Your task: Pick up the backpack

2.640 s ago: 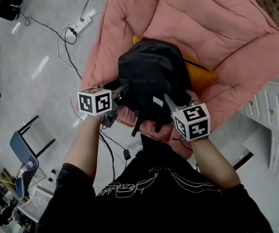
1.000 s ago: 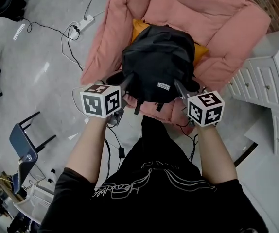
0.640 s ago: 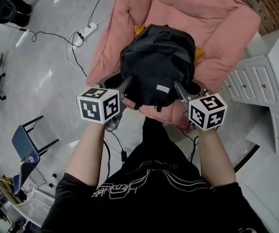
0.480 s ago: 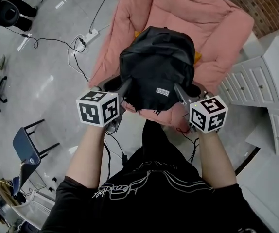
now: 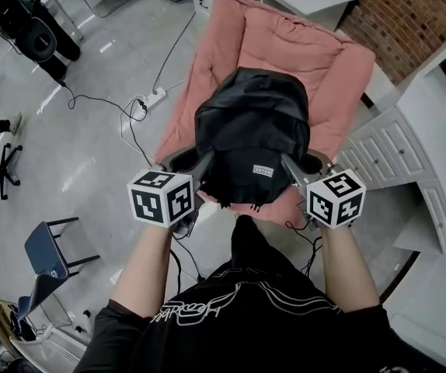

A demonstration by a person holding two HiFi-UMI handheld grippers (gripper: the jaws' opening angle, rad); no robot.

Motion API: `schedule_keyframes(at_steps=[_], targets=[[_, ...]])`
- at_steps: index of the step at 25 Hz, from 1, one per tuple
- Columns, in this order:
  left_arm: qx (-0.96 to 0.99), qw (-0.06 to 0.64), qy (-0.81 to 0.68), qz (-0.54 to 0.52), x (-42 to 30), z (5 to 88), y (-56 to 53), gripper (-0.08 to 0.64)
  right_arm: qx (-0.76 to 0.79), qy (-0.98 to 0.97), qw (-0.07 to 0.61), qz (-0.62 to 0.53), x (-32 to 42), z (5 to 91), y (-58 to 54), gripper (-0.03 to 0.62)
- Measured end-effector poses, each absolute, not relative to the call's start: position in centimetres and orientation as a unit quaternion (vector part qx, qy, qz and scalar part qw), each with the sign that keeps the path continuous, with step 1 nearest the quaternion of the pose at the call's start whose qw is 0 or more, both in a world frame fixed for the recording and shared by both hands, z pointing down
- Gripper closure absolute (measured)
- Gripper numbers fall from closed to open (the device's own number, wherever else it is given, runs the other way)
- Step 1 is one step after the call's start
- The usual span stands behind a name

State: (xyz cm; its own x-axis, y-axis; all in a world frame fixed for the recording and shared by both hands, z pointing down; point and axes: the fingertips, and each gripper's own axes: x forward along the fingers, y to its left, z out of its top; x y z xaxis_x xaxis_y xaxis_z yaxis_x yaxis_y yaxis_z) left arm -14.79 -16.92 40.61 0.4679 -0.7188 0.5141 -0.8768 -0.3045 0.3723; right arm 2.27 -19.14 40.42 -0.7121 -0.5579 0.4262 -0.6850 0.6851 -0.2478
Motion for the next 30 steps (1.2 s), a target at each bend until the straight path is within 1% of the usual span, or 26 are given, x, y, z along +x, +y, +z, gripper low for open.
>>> schedule_keyframes(at_steps=[7,20,30], targets=[[0.809,0.290,-0.497,0.117,-13.9,36.5,-13.7,0.437,0.351,-0.907,0.145,0.183,3.2,36.3,-15.9,0.541],[0.827,0.265,-0.485,0.100,-12.7,31.9,-9.6,0.438,0.351,-0.912,0.125,0.171,4.6,31.4,-11.8,0.541],[0.824,0.253,-0.498,0.090,-12.8,30.5,-8.0,0.442,0.355,-0.914,0.109,0.162,4.5,30.2,-10.1,0.541]])
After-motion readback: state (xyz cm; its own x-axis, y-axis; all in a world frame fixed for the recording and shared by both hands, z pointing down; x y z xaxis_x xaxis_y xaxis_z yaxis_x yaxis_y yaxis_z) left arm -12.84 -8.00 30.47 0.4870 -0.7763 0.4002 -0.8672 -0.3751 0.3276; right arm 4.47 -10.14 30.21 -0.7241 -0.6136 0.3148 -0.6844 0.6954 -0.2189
